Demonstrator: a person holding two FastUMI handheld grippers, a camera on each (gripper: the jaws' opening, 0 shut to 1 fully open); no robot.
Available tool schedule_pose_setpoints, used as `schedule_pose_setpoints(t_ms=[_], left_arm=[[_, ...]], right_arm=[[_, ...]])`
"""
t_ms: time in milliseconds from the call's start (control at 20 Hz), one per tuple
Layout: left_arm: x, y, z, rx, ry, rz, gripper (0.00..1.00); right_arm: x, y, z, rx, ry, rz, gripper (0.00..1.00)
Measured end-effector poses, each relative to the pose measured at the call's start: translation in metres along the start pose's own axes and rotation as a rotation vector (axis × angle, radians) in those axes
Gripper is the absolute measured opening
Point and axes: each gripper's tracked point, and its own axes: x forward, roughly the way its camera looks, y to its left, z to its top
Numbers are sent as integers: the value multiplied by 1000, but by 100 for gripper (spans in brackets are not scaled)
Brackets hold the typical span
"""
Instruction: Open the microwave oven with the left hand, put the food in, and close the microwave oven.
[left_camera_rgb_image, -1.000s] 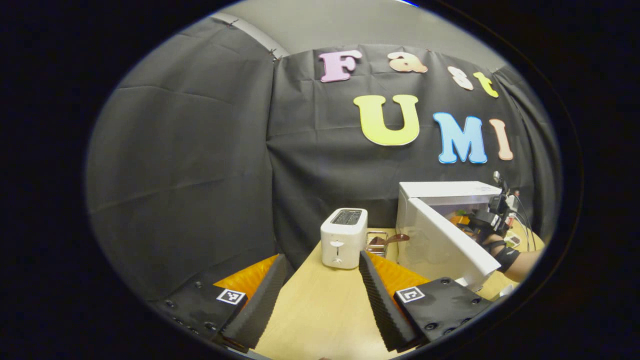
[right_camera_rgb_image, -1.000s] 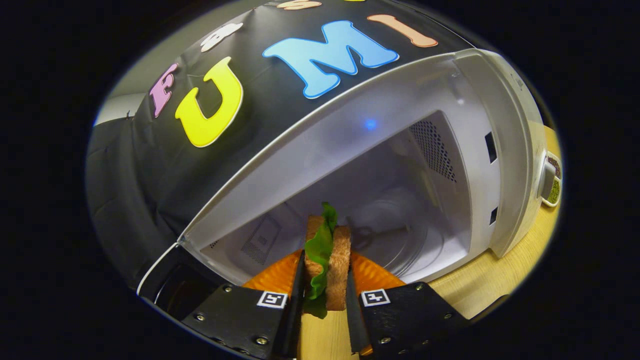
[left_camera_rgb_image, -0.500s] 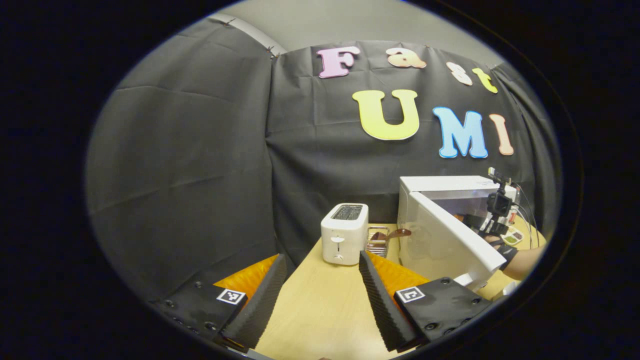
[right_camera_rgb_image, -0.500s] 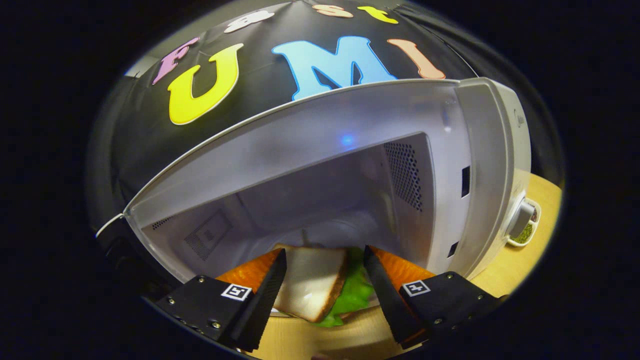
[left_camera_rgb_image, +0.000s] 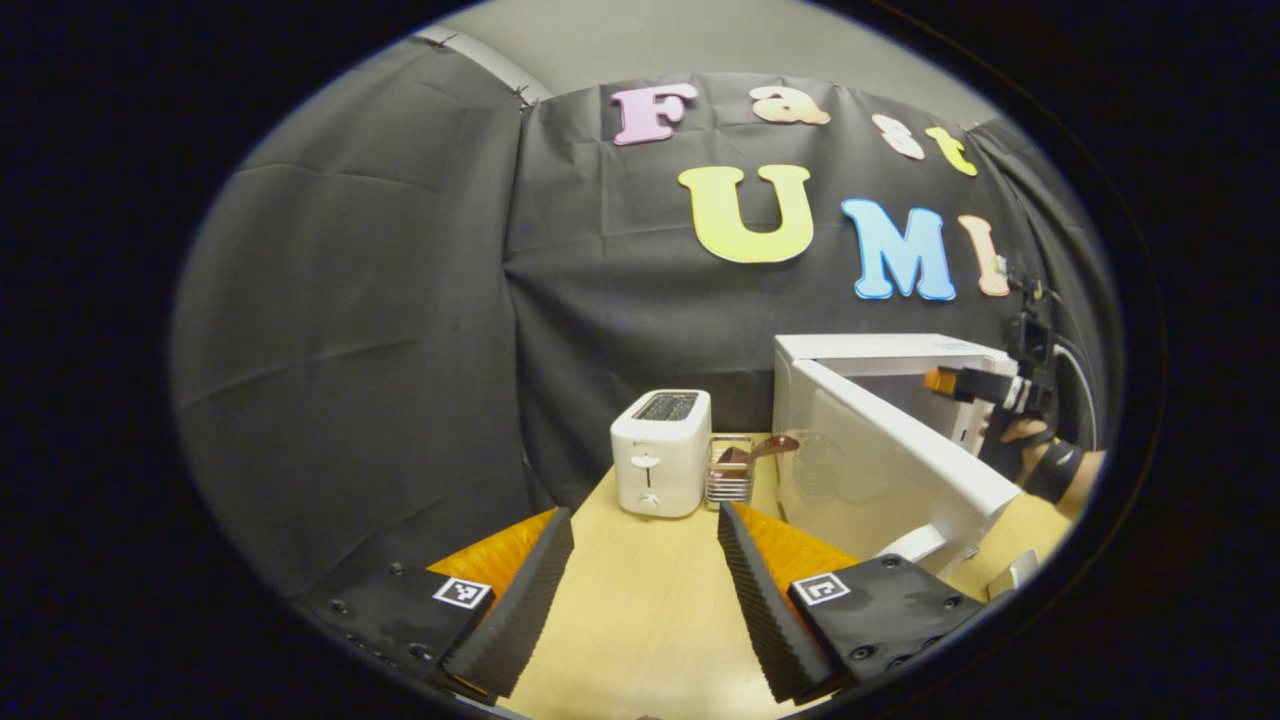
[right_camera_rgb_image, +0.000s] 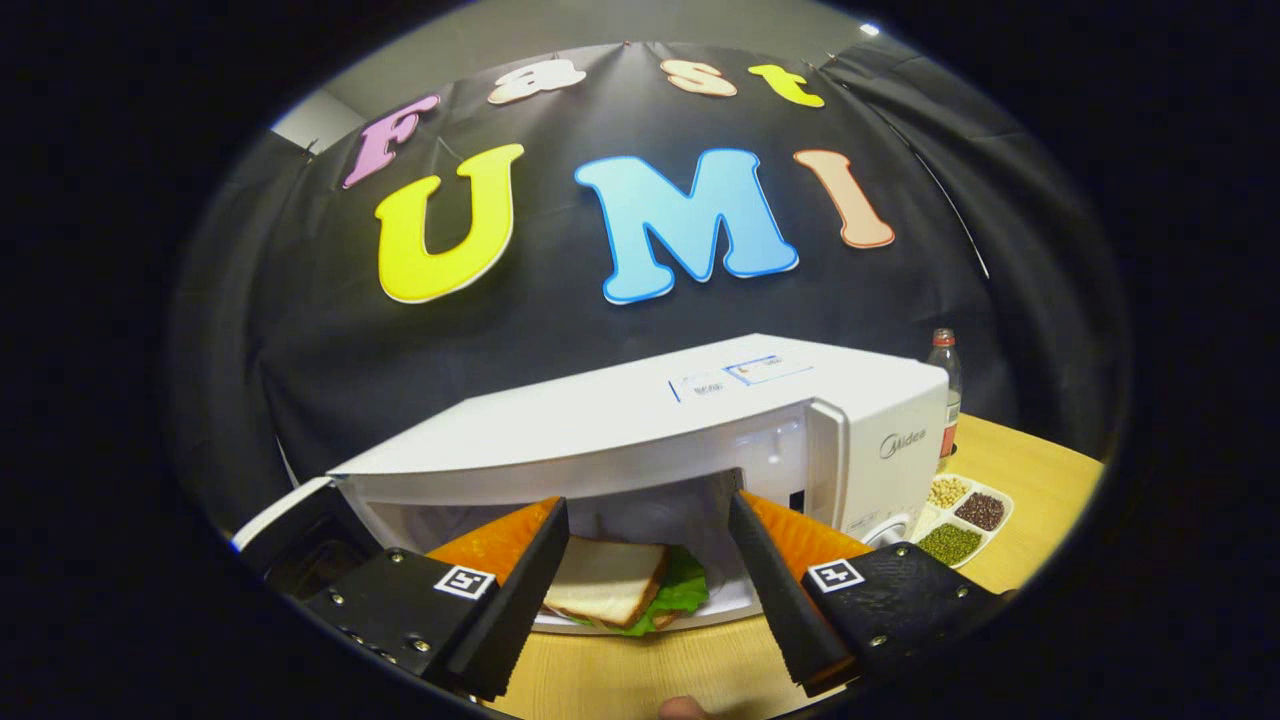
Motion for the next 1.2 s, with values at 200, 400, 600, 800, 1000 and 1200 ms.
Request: schedule_pose_setpoints(t_ms=[200, 400, 600, 800, 1000, 1200], left_arm=[[7, -15, -20, -32, 30, -33, 94], [9, -24, -33, -46, 44, -54, 94], [9, -38, -42, -62, 54, -77, 87], [10, -57, -47, -65, 76, -103, 56], [6, -86, -50, -73, 94, -177, 13], [6, -112, -49, -61, 101, -215, 7]], right_arm=[[-59, -10, 38, -35, -56, 31, 98], [-117, -22, 70, -51, -91, 61, 98], [-169, -35, 88, -87, -122, 81, 98], [-205, -51, 94, -77, -120, 85, 98], [-226, -72, 99, -82, -109, 52, 98], [-245, -93, 108, -79, -116, 21, 97]])
